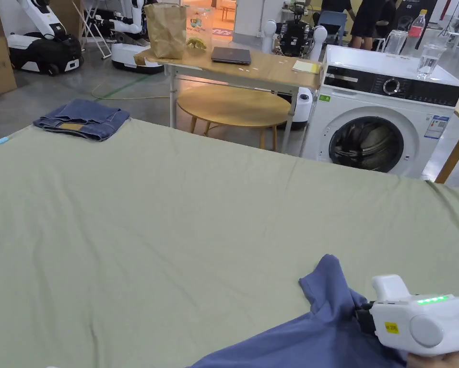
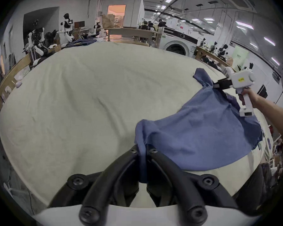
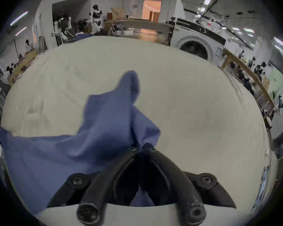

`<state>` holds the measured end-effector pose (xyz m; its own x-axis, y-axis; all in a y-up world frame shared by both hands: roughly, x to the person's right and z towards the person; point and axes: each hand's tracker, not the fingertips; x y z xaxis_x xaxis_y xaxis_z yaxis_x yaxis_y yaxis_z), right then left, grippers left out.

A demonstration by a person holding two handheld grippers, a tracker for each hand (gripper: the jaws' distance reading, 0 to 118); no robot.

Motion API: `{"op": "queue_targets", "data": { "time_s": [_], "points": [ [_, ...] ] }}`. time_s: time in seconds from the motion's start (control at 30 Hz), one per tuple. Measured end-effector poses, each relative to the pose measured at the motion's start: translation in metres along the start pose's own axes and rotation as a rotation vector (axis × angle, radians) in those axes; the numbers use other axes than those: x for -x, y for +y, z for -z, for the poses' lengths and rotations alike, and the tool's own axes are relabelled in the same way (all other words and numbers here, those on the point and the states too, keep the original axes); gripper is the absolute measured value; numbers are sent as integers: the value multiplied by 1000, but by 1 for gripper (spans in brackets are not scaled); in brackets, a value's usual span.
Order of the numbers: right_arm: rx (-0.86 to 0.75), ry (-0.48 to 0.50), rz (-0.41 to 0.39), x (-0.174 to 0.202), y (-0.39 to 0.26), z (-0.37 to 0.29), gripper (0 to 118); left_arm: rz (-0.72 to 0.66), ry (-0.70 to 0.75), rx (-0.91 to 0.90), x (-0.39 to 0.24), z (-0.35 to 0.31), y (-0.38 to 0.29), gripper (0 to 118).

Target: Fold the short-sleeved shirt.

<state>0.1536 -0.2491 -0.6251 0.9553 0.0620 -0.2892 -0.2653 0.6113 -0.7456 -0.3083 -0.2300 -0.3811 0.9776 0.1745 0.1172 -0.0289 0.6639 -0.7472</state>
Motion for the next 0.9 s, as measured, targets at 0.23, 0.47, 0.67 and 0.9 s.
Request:
{"op": "queue_targets", "data": {
  "time_s": [0.23,0.47,0.67,0.9],
  "points": [
    [-242,-94,59,0,2,-133,3,89,84,-66,-12,-6,53,1],
    [-498,-233,83,-33,42,-273,3,163,185,-236,-38,-39,162,1],
    [-680,-274,139,-63,90,-375,3,175,235,-429,-70,-99,264,1],
    [-859,-319,128,-68,154,-462,3,221,327,-604,-102,-158,371,1]
  ]
}}
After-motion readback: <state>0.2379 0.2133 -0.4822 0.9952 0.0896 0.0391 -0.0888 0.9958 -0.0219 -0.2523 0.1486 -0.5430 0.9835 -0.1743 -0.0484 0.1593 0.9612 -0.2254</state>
